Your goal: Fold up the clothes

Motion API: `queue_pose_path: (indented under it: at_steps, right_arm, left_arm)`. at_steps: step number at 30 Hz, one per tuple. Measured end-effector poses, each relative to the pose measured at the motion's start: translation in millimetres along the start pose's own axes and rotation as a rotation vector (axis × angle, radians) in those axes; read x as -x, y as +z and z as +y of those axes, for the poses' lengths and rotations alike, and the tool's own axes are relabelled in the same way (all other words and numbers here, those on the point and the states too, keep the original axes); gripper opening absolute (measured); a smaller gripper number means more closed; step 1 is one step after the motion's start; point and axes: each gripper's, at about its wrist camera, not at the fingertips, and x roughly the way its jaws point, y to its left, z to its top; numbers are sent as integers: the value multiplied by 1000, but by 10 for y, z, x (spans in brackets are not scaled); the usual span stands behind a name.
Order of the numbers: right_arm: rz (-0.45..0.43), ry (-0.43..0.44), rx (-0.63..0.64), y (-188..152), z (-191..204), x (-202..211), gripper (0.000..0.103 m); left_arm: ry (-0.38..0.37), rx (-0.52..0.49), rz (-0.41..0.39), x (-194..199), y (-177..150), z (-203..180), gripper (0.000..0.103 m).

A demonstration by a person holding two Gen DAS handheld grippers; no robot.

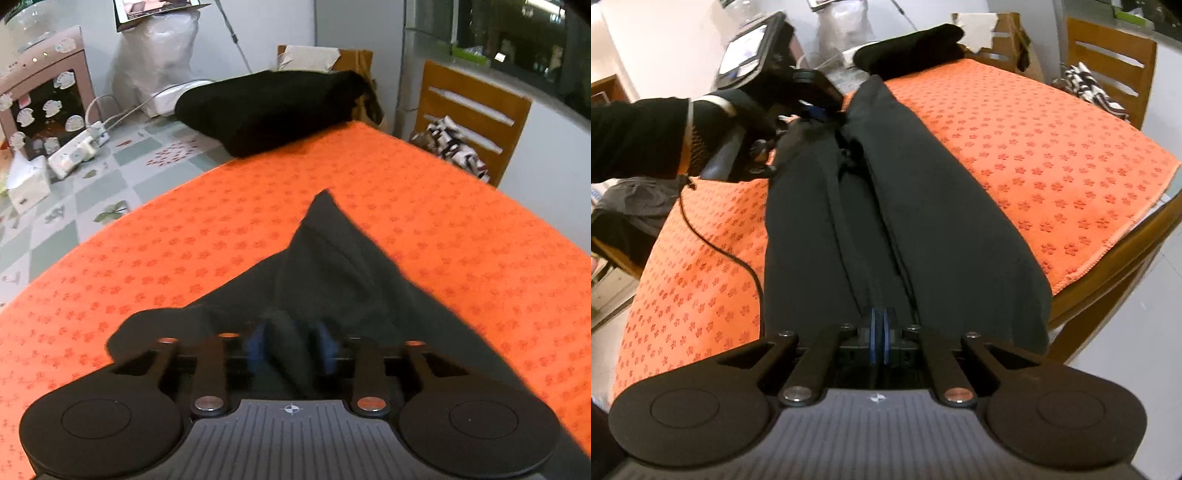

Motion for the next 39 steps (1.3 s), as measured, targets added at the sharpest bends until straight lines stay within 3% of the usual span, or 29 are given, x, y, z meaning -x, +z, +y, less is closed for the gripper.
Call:
queue_pose_path:
  at_steps: [3, 8, 14, 28, 39]
  right_arm:
    - [14, 21, 29, 21, -39, 36, 9]
    - [43, 43, 92, 55, -59, 121, 15]
    - [82, 82, 207, 116, -10, 215, 15]
    - [-2, 178, 243, 354, -57, 424, 17]
    - [-39, 153, 336, 208, -228, 871, 22]
  left_arm:
    - [-83, 70, -29, 159, 90, 74, 75]
    - [-180, 131, -60, 584, 126, 169, 86]
    - [-191, 58, -88, 1203, -154, 122, 87]
    - [-163, 123, -114, 2243, -1277, -146, 87]
    - [-117, 53, -155, 2956, -2258, -712, 85]
